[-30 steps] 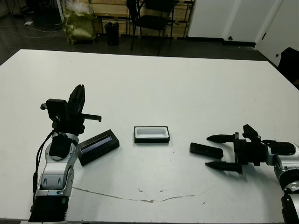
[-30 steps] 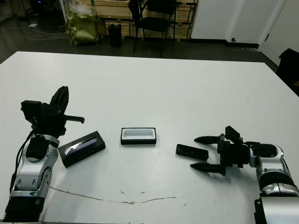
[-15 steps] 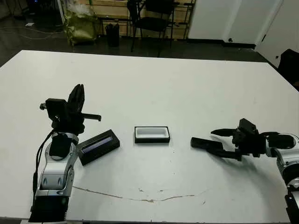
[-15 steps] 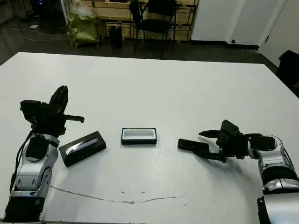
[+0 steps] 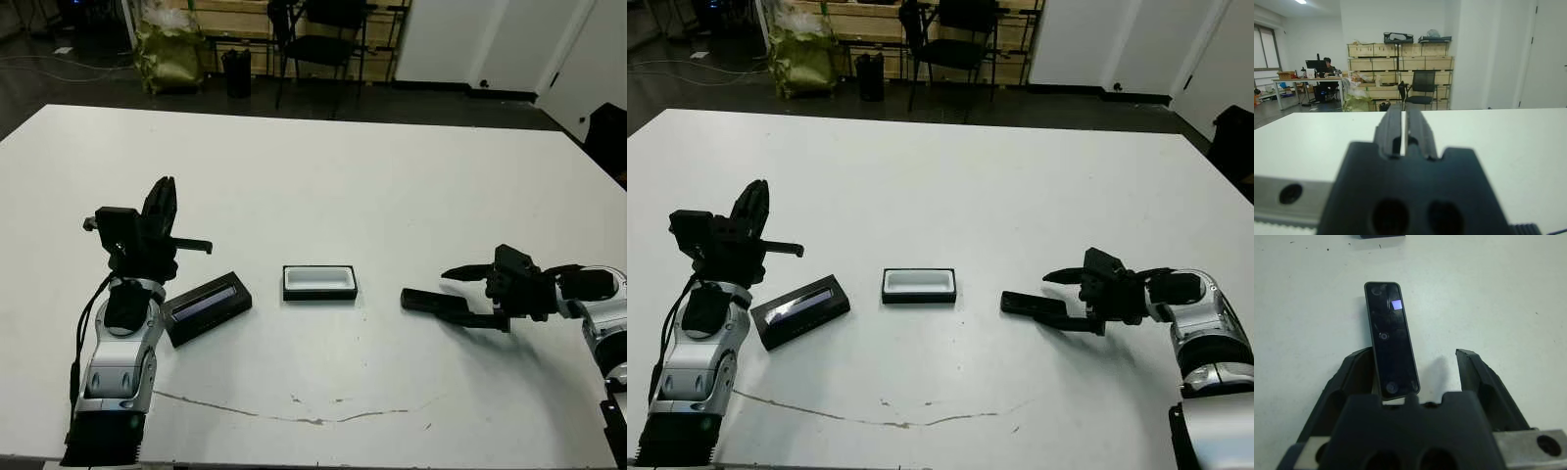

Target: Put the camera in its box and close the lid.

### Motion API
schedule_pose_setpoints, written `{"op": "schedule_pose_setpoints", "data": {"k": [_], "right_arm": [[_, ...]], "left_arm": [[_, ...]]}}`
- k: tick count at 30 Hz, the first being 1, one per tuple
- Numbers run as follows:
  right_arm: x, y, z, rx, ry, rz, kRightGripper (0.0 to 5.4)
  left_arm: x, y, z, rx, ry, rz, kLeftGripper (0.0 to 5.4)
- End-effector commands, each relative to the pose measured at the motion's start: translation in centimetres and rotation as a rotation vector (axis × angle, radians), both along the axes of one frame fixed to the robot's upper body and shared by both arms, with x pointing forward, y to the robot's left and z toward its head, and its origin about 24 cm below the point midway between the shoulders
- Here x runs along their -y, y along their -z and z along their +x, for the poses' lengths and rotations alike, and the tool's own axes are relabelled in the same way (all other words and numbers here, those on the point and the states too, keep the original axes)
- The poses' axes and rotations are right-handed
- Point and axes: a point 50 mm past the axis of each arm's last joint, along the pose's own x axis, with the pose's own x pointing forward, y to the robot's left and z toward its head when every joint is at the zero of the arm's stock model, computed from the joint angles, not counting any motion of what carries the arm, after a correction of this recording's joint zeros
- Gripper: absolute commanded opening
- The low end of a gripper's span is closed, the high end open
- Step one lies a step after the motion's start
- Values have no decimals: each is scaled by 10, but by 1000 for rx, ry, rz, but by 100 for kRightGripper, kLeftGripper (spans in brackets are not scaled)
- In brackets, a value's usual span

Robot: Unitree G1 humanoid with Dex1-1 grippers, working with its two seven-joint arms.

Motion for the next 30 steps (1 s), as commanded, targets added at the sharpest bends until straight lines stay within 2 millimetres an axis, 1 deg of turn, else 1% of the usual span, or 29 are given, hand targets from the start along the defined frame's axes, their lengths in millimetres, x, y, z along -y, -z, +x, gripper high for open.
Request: {"op": "schedule_pose_setpoints", "data": {"k": [1, 3, 7, 9, 10, 12, 16, 18, 21, 26, 30], "right_arm": [[10, 38, -30, -193, 47, -92, 341], [10, 43, -33, -201, 77, -88, 341], [10, 48, -37, -172, 154, -5, 341], [10, 50, -38, -193, 241, 88, 341], [9, 52, -38, -214, 296, 168, 341], [6, 53, -39, -197, 343, 243, 341], [1, 59, -40, -136, 384, 240, 341], [-1, 60, -42, -126, 378, 252, 340], [-1, 60, -44, -106, 347, 209, 340], [-1, 58, -42, -111, 346, 198, 340], [-2, 56, -41, -130, 343, 235, 340]], "left_arm": [[0, 3, 0, -23, -2, -7, 0], [-1, 4, 0, -25, -1, -9, 0], [-1, 4, 0, -28, -7, -5, 0], [-2, 4, 0, -27, -8, 1, 0], [-2, 4, 0, -23, -9, 3, 0], [-2, 4, 0, -20, -7, 2, 0], [-3, 4, 0, -23, -9, 1, 0], [-3, 4, 0, -26, -12, 3, 0], [-2, 3, 0, -25, -10, 3, 0], [-2, 2, 0, -22, -12, 5, 0], [-2, 2, 0, -21, -14, 7, 0]]}}
